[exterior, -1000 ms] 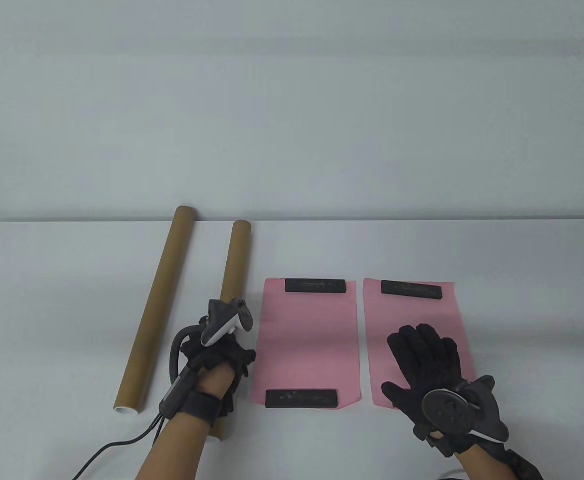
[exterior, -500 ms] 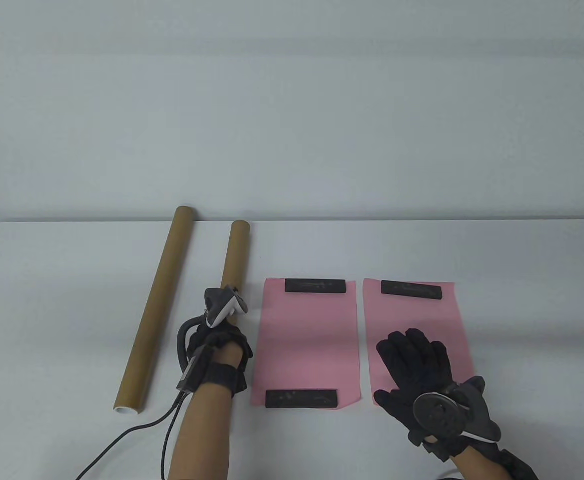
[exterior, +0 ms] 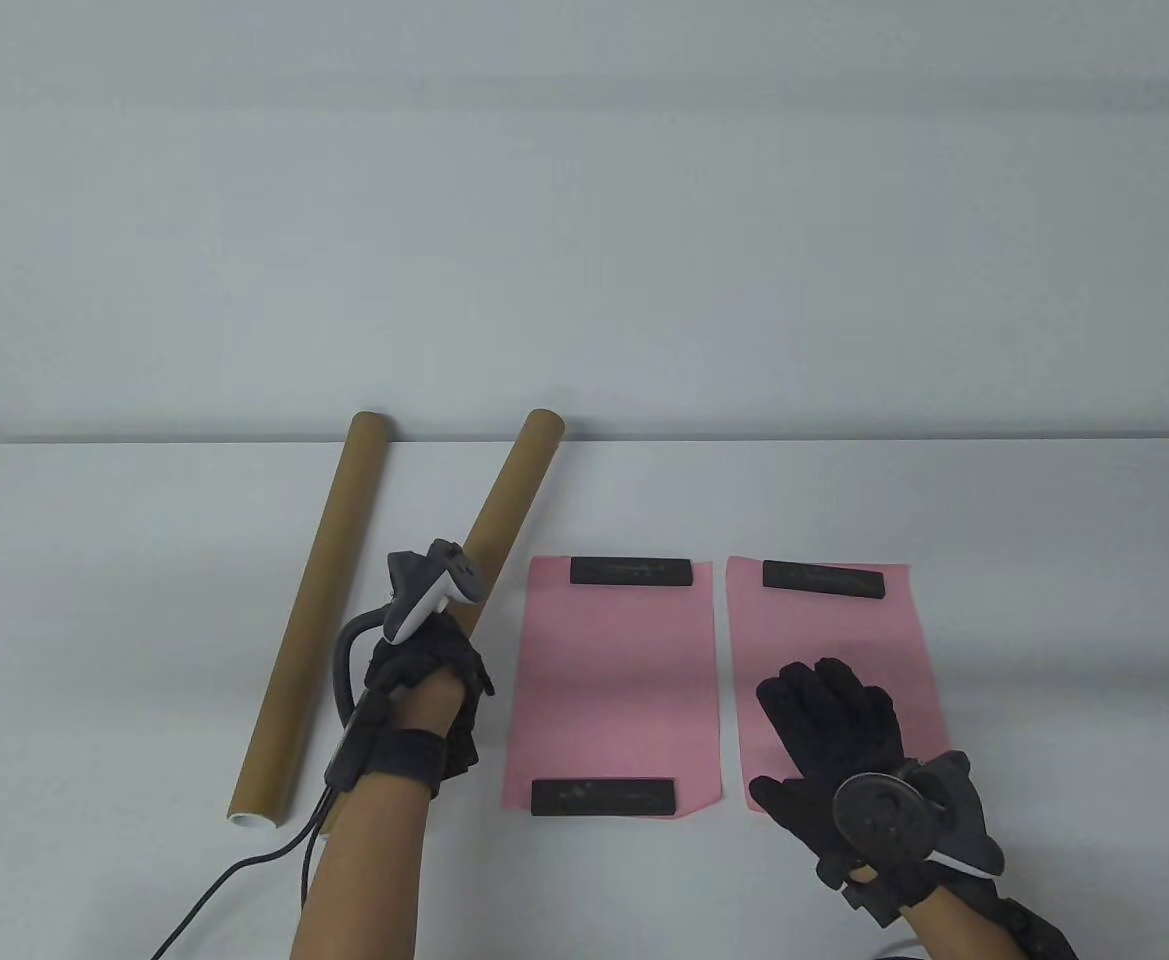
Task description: Roll up papers and store in mailing tubes
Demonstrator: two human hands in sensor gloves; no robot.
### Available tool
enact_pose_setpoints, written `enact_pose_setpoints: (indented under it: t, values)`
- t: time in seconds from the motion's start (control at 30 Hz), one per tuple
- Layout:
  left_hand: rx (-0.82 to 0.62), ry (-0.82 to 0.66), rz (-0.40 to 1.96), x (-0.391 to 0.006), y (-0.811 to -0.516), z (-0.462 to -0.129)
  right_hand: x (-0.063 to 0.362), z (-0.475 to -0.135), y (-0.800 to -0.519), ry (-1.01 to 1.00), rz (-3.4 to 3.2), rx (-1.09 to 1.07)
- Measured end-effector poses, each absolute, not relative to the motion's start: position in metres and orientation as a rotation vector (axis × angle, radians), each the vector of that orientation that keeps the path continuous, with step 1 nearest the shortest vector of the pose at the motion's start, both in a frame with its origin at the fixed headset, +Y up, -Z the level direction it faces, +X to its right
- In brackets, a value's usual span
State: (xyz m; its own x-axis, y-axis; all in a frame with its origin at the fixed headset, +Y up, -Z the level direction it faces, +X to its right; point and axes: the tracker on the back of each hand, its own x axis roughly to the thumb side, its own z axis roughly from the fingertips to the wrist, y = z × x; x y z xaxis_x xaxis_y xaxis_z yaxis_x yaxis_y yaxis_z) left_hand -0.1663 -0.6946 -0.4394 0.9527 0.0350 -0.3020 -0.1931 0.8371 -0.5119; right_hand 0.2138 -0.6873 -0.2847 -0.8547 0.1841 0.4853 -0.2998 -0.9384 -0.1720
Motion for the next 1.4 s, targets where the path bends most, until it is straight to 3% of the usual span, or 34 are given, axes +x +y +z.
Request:
enact_pose_setpoints:
  t: [0.33,0.6,0.9,1.13,1.4]
  values:
    - [-0.249,0.141,0.086,-0.150,-0.655,-0.407,0.223,-0.291,-0.688,-0.341,2.757,0.624]
    - [-0.154,0.079,0.239,-0.155,-0.630,-0.392,0.224,-0.291,-0.688,-0.332,2.743,0.612]
    - [0.004,-0.051,0.110,-0.152,-0.604,-0.363,0.231,-0.292,-0.684,-0.376,2.705,0.552]
    - [0.150,-0.115,-0.063,-0.143,-0.601,-0.330,0.250,-0.295,-0.677,-0.383,2.489,0.444]
    - [0.281,-0.203,-0.136,-0.154,-0.622,-0.306,0.270,-0.300,-0.677,-0.343,2.205,0.339]
